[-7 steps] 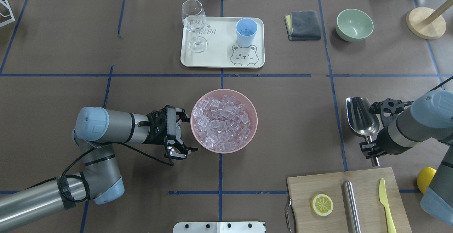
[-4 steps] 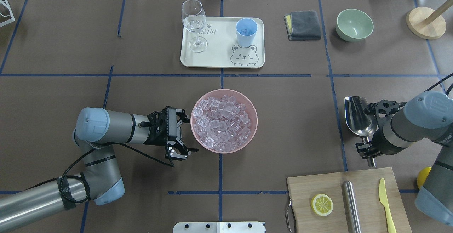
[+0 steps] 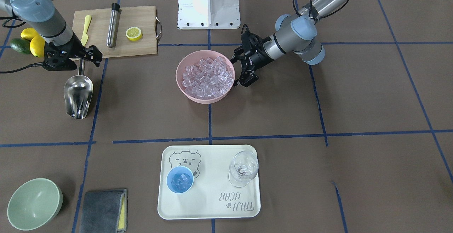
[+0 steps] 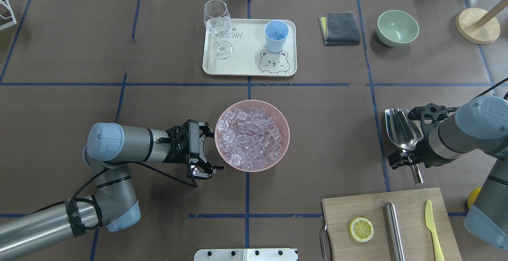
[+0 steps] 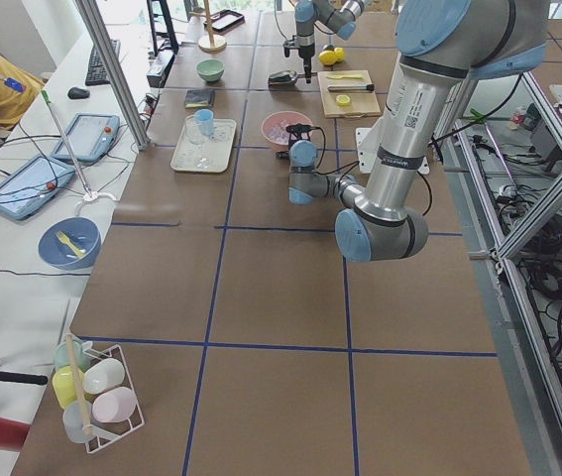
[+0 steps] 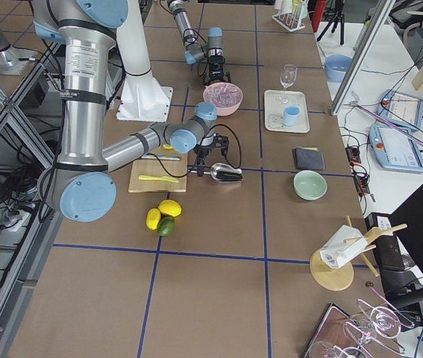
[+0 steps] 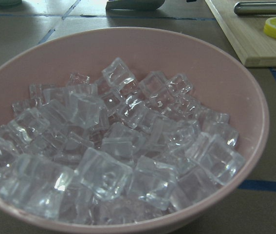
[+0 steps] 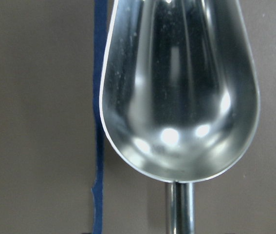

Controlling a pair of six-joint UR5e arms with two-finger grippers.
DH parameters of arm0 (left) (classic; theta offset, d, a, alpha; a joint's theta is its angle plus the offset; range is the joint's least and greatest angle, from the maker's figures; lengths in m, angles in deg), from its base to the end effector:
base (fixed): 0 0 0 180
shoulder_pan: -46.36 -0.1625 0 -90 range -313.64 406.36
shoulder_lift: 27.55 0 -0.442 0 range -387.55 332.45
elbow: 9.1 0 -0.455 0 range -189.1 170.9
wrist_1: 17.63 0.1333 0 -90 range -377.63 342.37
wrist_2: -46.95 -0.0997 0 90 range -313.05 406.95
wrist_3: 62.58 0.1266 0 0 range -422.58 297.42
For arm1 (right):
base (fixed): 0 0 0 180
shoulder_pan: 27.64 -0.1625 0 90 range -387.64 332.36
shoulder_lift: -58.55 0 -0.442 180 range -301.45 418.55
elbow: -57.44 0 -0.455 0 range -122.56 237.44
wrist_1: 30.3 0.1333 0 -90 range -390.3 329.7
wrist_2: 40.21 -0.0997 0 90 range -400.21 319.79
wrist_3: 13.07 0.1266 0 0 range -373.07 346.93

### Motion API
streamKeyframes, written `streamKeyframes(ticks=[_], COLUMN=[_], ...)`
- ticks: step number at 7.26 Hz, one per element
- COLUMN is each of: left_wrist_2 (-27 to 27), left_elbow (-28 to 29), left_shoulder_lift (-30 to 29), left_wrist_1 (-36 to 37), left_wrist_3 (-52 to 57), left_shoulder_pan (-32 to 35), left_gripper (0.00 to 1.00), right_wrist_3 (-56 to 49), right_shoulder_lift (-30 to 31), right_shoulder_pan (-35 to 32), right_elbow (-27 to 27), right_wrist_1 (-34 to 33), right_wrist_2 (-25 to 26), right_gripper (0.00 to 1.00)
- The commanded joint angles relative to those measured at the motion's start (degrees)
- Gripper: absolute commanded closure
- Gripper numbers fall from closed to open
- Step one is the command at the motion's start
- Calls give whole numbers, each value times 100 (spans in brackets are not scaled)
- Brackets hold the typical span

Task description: Put ice in cup with scoop

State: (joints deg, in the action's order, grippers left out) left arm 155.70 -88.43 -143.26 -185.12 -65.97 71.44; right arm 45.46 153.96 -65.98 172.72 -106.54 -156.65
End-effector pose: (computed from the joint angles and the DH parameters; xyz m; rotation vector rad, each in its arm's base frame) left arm 0.6369 -0.4003 0.3378 1.2596 1.1800 1.0762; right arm -0.3696 -0.3904 0.4871 -0.0376 -0.7285 -0.0209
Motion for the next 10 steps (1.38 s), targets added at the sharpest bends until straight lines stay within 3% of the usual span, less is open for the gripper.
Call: streamKeyframes(ticks=[1,2,5,8,10], left_wrist_2=[-3,-3,-3,-3,-47], left_elbow=[-4,-21,-47,-48,-48], left_shoulder_lift=[14,14,23,23,67], left_wrist_1=[-3,-3,-3,-3,6], left_wrist_3=[6,-3,-125,-153,-196], left_shoulder_pan=[-3,-3,6,15,233], left_gripper=[0,0,0,0,0], right_wrist_3=[-514,-1267,-4211,-6242,-6513], right_shoulder_lift=[-22,-22,-67,537,1101], right_shoulder_pan=[-803,-1216,-2779,-4537,-5006], right_elbow=[82,30,-23,-593,-682], right_wrist_1=[-75,-102,-1426,-1517,-1482], right_wrist_2=[25,-36,-133,-1063,-1134], right_gripper=[0,0,0,0,0])
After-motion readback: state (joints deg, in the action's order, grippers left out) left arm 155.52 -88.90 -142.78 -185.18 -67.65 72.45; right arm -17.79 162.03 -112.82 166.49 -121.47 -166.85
